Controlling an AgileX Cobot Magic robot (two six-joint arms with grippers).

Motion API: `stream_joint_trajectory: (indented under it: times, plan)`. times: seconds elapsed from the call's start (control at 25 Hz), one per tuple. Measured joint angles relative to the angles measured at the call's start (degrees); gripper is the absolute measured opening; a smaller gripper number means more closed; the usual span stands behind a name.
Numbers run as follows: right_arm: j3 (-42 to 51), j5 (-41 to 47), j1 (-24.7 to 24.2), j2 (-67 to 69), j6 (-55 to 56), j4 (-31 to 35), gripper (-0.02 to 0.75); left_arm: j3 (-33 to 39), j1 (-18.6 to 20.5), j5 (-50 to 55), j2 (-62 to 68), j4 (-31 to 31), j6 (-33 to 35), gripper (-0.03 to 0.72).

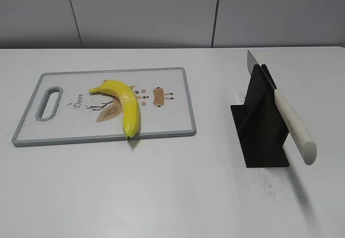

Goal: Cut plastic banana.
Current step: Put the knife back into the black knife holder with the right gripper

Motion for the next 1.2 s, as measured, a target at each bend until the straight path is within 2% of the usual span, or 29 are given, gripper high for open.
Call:
stream_joint_trajectory:
  times: [0.76, 1.2]
  plan:
    - [25.7, 4.5, 0.0, -38.1, -2.1, 0.0, 0.588, 0.0, 0.0, 0.0, 0.0, 0.0, 0.0, 0.481]
    - [26.4, 5.2, 0.0, -51.8, -2.1, 0.4, 0.588, 0.0, 0.0, 0.0, 0.0, 0.0, 0.0, 0.476]
